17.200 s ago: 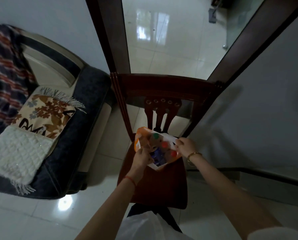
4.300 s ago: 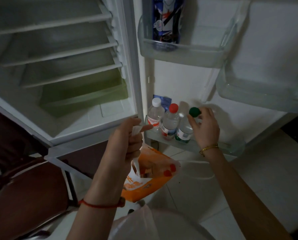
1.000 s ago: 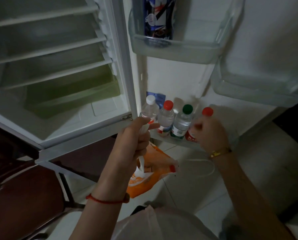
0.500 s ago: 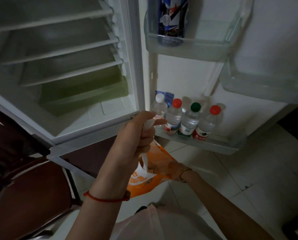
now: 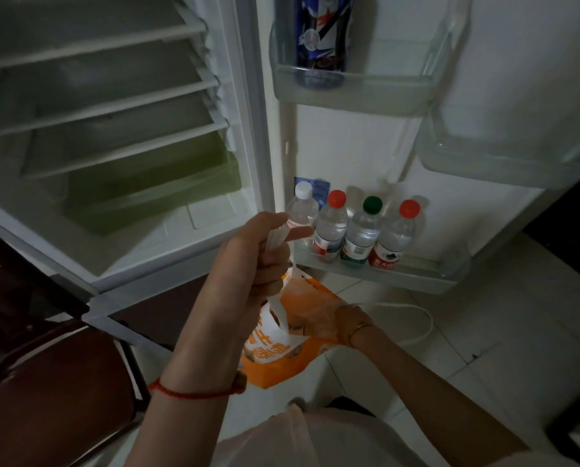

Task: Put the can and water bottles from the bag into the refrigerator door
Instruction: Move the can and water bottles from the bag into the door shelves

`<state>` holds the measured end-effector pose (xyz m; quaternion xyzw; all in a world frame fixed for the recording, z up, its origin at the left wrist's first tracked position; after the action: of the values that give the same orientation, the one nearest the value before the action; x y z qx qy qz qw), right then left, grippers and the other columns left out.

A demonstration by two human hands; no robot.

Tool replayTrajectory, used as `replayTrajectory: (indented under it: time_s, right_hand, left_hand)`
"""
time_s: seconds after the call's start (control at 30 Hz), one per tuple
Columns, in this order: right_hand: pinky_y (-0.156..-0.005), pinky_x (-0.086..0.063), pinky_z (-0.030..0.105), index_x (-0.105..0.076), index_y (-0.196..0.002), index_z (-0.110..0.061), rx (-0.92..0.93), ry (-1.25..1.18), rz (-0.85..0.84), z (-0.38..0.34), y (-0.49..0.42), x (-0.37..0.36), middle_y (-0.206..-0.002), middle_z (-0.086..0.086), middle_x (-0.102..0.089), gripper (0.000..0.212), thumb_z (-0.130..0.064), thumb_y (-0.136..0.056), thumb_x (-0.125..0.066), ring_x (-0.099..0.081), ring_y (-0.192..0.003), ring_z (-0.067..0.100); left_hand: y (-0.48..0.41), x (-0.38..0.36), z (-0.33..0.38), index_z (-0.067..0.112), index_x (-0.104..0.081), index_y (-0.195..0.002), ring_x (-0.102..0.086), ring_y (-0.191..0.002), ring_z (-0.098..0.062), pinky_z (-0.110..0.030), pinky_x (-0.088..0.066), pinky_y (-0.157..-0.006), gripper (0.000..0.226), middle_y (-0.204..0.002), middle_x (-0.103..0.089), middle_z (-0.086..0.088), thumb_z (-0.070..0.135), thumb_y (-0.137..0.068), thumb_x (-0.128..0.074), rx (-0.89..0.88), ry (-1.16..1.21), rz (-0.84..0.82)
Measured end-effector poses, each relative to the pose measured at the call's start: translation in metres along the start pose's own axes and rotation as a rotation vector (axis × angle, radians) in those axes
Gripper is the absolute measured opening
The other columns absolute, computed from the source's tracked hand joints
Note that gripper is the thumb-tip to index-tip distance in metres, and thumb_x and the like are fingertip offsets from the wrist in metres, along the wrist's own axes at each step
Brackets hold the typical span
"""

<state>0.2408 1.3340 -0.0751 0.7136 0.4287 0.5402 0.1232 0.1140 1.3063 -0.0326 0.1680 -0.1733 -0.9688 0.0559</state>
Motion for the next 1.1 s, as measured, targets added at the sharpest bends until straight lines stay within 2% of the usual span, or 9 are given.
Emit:
replayTrajectory:
  time_s: [0.07, 0.2, 0.3, 0.43, 0.57, 0.73, 0.87, 1.0, 1.1]
  right_hand:
    - [-0.108, -0.024, 0.030, -0.029, -0.142, 0.005, -0.106, 0.020, 0.006, 0.037, -0.034, -0.027, -0.150, 0.023, -0.031, 0.045, -0.010, -0.101, -0.038, -0.029, -0.141, 0.034]
    - [-0.113, -0.031, 0.038, -0.027, -0.147, -0.009, -0.223, 0.051, 0.037, 0.111, -0.098, -0.075, -0.150, 0.016, -0.034, 0.074, -0.042, -0.089, -0.059, -0.035, -0.137, 0.031]
    - [-0.108, -0.037, 0.034, -0.038, -0.141, -0.008, -0.222, -0.075, 0.073, 0.133, -0.103, -0.079, -0.143, 0.012, -0.044, 0.059, -0.034, -0.092, -0.056, -0.044, -0.131, 0.028]
    - [-0.106, -0.031, 0.023, -0.043, -0.138, -0.009, -0.126, -0.146, 0.156, 0.136, -0.088, -0.063, -0.142, 0.010, -0.047, 0.045, -0.023, -0.096, -0.052, -0.044, -0.132, 0.021]
    - [-0.083, -0.047, 0.025, -0.063, -0.116, -0.012, -0.095, -0.162, 0.346, 0.152, -0.082, -0.048, -0.113, 0.007, -0.067, 0.036, -0.022, -0.082, -0.064, -0.061, -0.097, 0.018]
    - [-0.075, -0.051, 0.032, -0.062, -0.084, -0.021, -0.059, -0.122, 0.456, 0.167, -0.059, -0.032, -0.087, 0.002, -0.063, 0.009, -0.026, -0.077, -0.064, -0.064, -0.088, 0.021]
    - [-0.073, -0.041, 0.027, -0.061, -0.093, -0.013, -0.021, -0.190, 0.593, 0.183, -0.031, -0.018, -0.093, 0.001, -0.058, 0.019, -0.024, -0.078, -0.064, -0.060, -0.092, 0.022]
    - [-0.059, -0.034, 0.020, -0.057, -0.081, -0.016, -0.011, -0.246, 0.722, 0.200, -0.001, 0.006, -0.082, 0.000, -0.056, 0.015, -0.022, -0.075, -0.070, -0.054, -0.078, 0.019]
    - [-0.055, -0.032, 0.017, -0.056, -0.075, -0.015, 0.028, -0.273, 0.842, 0.205, 0.023, 0.025, -0.079, 0.001, -0.053, 0.021, -0.025, -0.071, -0.075, -0.050, -0.069, 0.013]
  left_hand:
    - [0.001, -0.004, -0.001, -0.001, -0.065, -0.114, -0.019, -0.036, -0.002, -0.015, -0.018, -0.032, 0.041, -0.052, -0.024, 0.007, 0.028, -0.098, -0.042, 0.003, -0.002, -0.002]
    - [0.001, -0.013, -0.002, 0.000, -0.065, -0.112, -0.019, -0.036, -0.003, -0.016, -0.017, -0.033, 0.039, -0.051, -0.024, 0.007, 0.028, -0.098, -0.042, -0.013, -0.017, 0.009]
    - [-0.002, -0.019, -0.003, -0.002, -0.065, -0.115, -0.019, -0.037, -0.003, -0.016, -0.015, -0.035, 0.041, -0.050, -0.024, 0.008, 0.027, -0.098, -0.042, -0.024, -0.020, 0.031]
    - [-0.007, -0.027, -0.007, -0.004, -0.061, -0.120, -0.020, -0.035, -0.001, -0.015, -0.017, -0.032, 0.045, -0.048, -0.027, 0.009, 0.029, -0.100, -0.039, 0.000, -0.019, 0.046]
    - [-0.009, -0.040, -0.016, -0.003, -0.061, -0.121, -0.021, -0.034, -0.001, -0.016, -0.017, -0.033, 0.046, -0.046, -0.028, 0.010, 0.030, -0.100, -0.036, 0.013, -0.018, 0.051]
    - [-0.013, -0.061, -0.029, 0.002, -0.065, -0.114, -0.021, -0.032, -0.001, -0.014, -0.021, -0.030, 0.042, -0.046, -0.027, 0.010, 0.031, -0.100, -0.038, 0.024, -0.030, 0.077]
    - [-0.016, -0.079, -0.044, 0.001, -0.065, -0.105, -0.021, -0.033, -0.003, -0.016, -0.020, -0.031, 0.040, -0.046, -0.028, 0.009, 0.032, -0.100, -0.038, 0.047, -0.067, 0.084]
    - [-0.022, -0.104, -0.060, 0.007, -0.068, -0.094, -0.021, -0.032, -0.003, -0.013, -0.019, -0.033, 0.035, -0.043, -0.031, 0.009, 0.029, -0.100, -0.041, 0.094, -0.085, 0.112]
    - [-0.029, -0.120, -0.073, 0.001, -0.066, -0.108, -0.024, -0.034, -0.004, -0.015, -0.021, -0.035, 0.036, -0.047, -0.036, 0.007, 0.028, -0.099, -0.044, 0.129, -0.138, 0.133]
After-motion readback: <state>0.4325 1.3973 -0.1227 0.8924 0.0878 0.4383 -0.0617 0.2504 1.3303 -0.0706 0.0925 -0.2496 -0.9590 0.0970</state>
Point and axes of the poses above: each hand's wrist, its own y-axis away from the middle knuckle, its own x-axis out of the back of the hand, z = x × y, the point moved 2 cm from there along -y, towards the middle knuckle
